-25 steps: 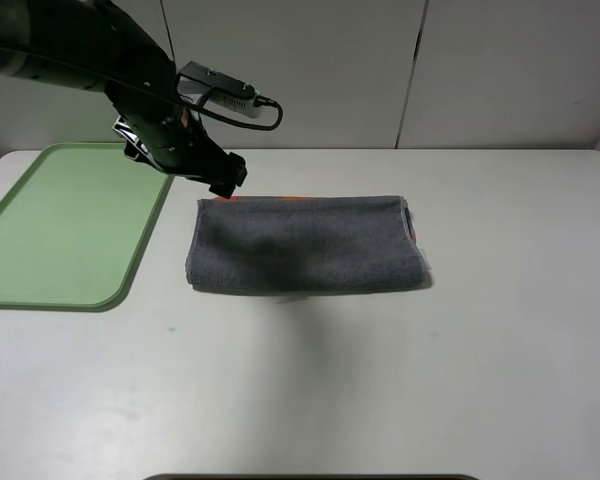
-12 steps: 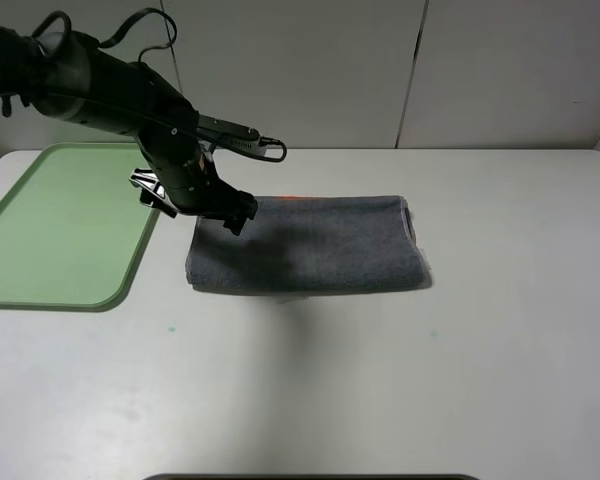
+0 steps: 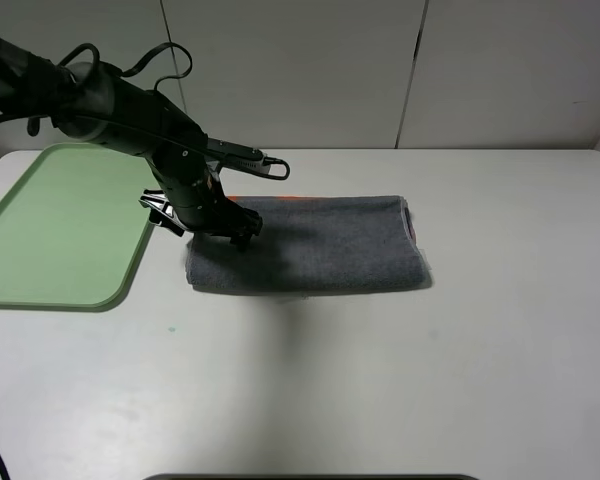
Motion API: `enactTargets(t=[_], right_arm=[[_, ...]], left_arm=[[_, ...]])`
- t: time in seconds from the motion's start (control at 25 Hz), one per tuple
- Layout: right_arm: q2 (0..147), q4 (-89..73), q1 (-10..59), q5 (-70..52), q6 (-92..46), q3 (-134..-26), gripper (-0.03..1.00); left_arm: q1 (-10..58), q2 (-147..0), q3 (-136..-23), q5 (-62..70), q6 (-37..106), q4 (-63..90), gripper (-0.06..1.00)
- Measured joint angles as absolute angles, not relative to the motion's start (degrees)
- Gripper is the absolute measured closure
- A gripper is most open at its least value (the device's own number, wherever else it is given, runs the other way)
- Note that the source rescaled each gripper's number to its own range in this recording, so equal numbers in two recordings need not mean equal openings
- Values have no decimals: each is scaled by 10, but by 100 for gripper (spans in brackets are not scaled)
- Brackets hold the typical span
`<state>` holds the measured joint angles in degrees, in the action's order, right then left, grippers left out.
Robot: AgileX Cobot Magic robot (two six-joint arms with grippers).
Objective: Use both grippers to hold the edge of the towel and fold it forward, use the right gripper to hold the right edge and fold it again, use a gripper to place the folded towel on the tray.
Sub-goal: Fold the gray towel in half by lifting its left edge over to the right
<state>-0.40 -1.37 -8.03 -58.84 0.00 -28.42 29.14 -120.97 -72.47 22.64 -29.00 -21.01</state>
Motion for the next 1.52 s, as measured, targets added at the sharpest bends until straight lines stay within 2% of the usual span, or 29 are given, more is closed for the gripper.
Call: enactTargets(t=[0.44, 0.56, 0.6, 1.12, 1.16, 1.52], right_arm=[[-4, -14, -80, -588, 0, -284, -3], [-4, -14, -80, -588, 0, -284, -3], [-4, -14, -80, -588, 0, -284, -3], [-4, -14, -80, -588, 0, -284, -3], [-4, -14, -80, -588, 0, -284, -3], [-4, -14, -80, -588, 0, -284, -3]], left_arm=[[280, -1223, -725, 205, -292, -201, 5], [280, -1229, -725, 188, -292, -190, 14], [280, -1229, -725, 188, -292, -190, 14], [280, -1241, -719, 120, -292, -158, 72], [280, -1241, -719, 120, -292, -158, 75], [280, -1234, -719, 124, -292, -158, 75]])
